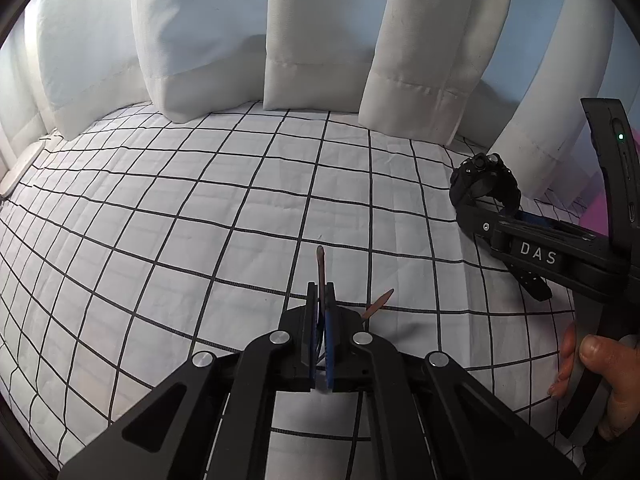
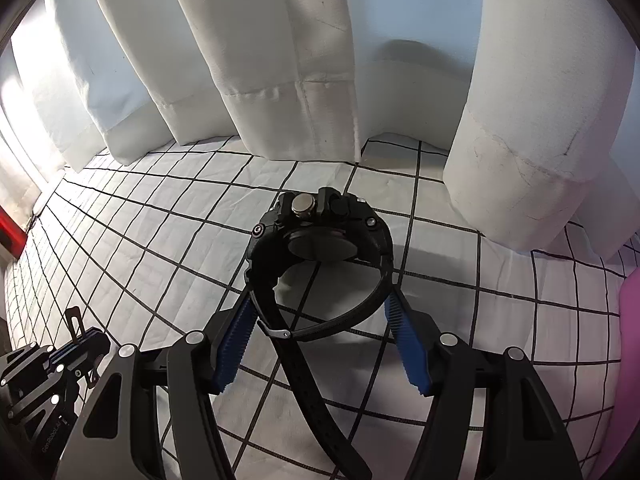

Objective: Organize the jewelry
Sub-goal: 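Lift and carry the brown clip and black watch over the pink tub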

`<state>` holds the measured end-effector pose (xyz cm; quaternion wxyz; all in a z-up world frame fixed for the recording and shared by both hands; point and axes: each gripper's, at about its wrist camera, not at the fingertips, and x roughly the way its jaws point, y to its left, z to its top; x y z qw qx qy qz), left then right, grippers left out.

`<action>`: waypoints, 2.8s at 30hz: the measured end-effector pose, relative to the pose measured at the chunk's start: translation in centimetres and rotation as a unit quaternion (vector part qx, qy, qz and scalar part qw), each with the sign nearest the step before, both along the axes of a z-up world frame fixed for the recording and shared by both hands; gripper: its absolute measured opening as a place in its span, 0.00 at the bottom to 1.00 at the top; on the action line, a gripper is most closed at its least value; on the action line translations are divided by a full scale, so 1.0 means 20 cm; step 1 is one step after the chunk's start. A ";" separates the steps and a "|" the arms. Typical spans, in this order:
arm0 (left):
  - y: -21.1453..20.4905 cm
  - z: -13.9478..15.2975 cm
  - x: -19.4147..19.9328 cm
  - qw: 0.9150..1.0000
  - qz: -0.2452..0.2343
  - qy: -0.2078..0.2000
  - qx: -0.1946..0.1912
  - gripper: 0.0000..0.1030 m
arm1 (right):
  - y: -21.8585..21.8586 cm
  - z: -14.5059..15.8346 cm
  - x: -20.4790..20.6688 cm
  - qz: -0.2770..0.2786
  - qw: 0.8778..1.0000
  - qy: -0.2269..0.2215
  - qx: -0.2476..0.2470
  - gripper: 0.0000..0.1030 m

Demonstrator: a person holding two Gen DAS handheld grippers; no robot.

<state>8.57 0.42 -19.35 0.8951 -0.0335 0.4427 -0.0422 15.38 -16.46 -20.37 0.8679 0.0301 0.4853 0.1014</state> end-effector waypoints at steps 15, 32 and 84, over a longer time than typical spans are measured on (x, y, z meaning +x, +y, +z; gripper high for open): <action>0.02 0.15 -0.04 0.999 -0.026 -0.021 0.000 0.03 | -0.11 0.15 -0.21 -0.015 1.000 -0.005 0.021 0.60; -0.09 0.55 -0.08 0.990 -0.110 -0.086 0.013 0.03 | -0.22 0.82 -0.53 -0.064 0.993 -0.088 0.039 0.60; -2.00 0.80 -0.26 0.929 -0.364 -0.052 0.038 0.06 | -1.63 1.01 -1.30 -0.348 0.935 -0.071 0.008 0.60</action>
